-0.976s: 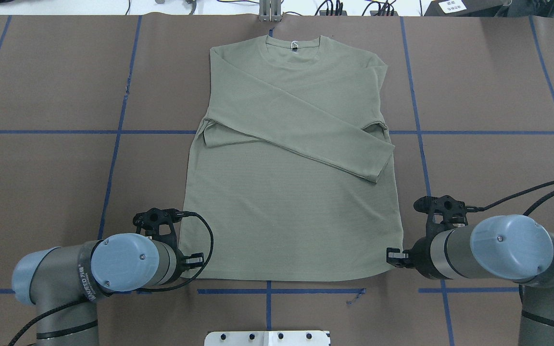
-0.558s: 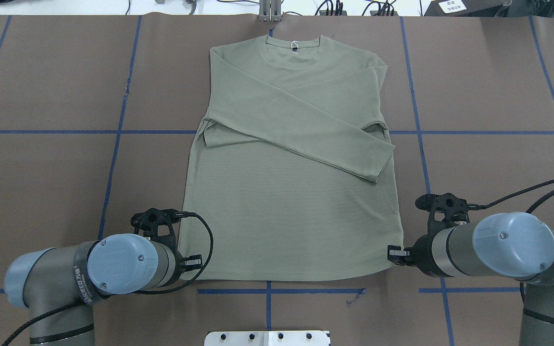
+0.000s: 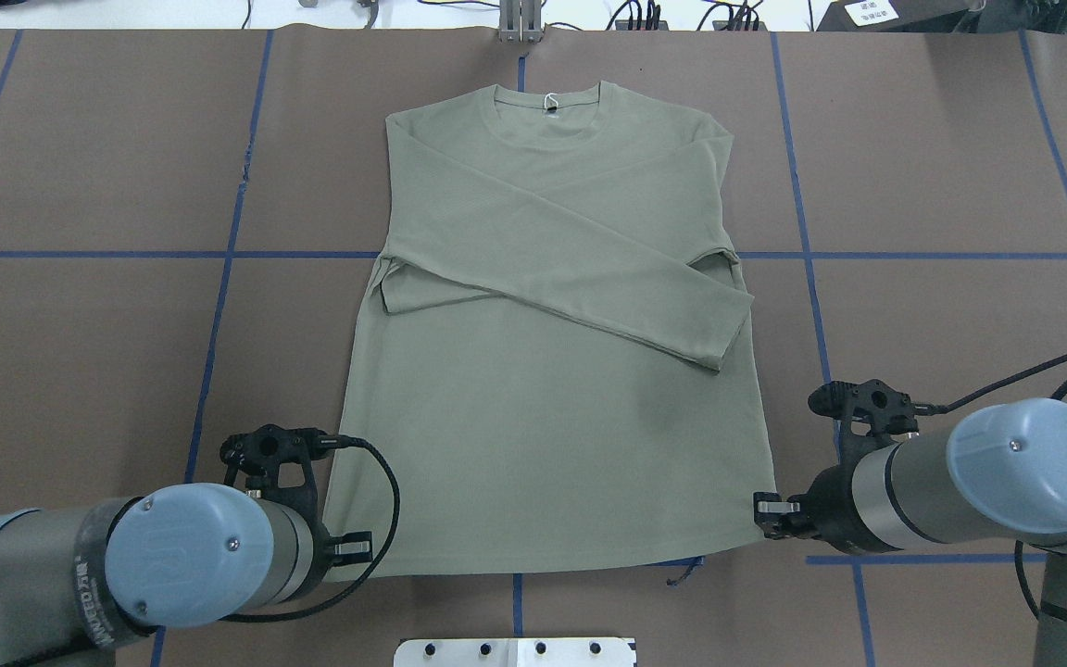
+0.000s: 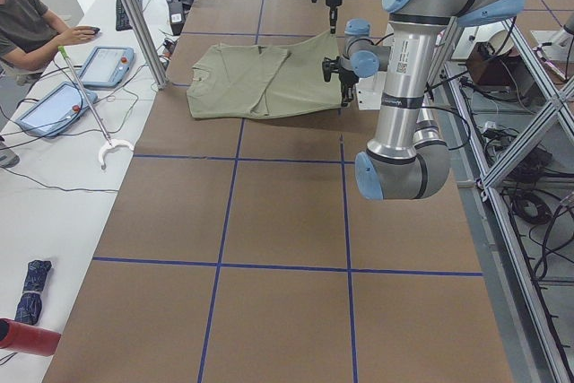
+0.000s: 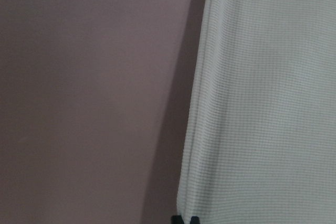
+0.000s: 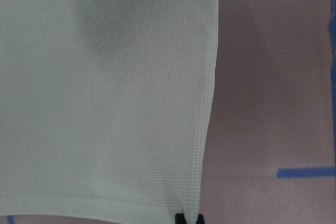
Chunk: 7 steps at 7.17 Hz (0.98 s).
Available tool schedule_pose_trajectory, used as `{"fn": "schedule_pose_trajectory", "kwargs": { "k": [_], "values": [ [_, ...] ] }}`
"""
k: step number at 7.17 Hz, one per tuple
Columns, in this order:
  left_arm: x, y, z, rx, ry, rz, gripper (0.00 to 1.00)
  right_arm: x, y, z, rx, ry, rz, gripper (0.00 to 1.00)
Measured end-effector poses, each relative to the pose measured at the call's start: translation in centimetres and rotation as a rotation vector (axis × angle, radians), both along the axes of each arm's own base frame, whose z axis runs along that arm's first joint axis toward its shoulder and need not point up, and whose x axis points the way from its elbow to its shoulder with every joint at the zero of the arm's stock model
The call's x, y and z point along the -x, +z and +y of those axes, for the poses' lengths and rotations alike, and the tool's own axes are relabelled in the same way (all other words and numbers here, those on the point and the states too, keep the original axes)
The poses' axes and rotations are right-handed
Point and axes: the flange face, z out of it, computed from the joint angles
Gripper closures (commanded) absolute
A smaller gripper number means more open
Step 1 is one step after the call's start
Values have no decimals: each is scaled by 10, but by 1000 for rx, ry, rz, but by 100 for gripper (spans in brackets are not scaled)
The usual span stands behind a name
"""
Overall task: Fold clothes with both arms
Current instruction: 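Lift the hem with both grippers and fold it up toward the collar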
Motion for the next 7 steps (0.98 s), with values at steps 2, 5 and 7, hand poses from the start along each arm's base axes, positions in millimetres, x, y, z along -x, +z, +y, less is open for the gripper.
{"fn": "schedule_pose_trajectory", "kwargs": {
  "k": [2,5,7],
  "values": [
    [18,-15,44,8,85,-27,100,-25,-25,26,91,-128,-69,100],
    [27,-24,54,2,118,-38,100,-37,-35,25,118,-140,-98,100],
    [44,-40,-14,-94,67,-15,100,-46,-35,-37,65,-13,-117,100]
  ]
}}
